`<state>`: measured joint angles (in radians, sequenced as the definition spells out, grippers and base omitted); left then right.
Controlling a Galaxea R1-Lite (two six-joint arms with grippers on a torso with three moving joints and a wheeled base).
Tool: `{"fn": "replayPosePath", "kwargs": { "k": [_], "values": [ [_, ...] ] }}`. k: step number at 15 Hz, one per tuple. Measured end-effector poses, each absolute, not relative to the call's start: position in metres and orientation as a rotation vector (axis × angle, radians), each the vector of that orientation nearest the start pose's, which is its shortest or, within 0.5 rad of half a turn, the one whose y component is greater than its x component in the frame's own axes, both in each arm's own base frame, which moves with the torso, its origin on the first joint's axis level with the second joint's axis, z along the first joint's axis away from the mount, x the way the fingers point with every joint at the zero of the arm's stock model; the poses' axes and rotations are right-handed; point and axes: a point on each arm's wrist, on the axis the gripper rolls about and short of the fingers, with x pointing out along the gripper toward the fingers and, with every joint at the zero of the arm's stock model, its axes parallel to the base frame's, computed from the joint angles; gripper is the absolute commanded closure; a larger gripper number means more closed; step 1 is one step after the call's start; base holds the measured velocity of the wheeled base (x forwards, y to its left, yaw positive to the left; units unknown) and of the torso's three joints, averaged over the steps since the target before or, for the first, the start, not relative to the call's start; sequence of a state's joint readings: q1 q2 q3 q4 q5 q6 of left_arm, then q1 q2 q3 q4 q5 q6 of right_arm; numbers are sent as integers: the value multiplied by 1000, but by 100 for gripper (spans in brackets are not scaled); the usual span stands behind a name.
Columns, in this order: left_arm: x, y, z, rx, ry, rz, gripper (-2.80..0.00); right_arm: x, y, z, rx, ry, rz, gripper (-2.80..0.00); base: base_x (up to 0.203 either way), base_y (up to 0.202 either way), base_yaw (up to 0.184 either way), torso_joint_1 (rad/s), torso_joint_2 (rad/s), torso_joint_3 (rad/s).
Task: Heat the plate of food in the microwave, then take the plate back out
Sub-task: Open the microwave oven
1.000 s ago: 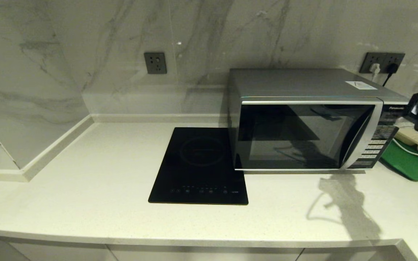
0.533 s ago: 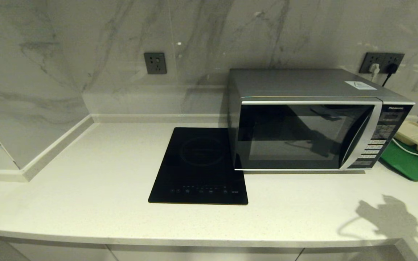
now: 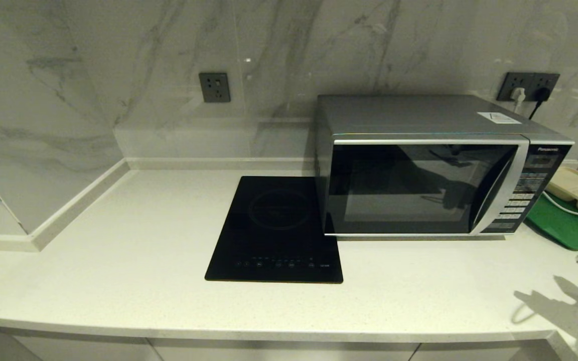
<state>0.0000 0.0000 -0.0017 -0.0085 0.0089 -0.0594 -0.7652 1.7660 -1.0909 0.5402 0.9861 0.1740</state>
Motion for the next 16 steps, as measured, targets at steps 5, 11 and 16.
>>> {"fn": "replayPosePath", "kwargs": {
  "k": [5,11,16],
  "values": [
    [-23,0,77,-59,-11,9,0,248,-218,100,1015,729,148,0,0,0,0,0,0,0],
    [-23,0,77,-60,-10,8,0,301,-248,57,941,668,171,0,0,0,0,0,0,0],
    [-23,0,77,-59,-10,9,0,337,-241,58,941,673,219,0,0,0,0,0,0,0]
  ]
}}
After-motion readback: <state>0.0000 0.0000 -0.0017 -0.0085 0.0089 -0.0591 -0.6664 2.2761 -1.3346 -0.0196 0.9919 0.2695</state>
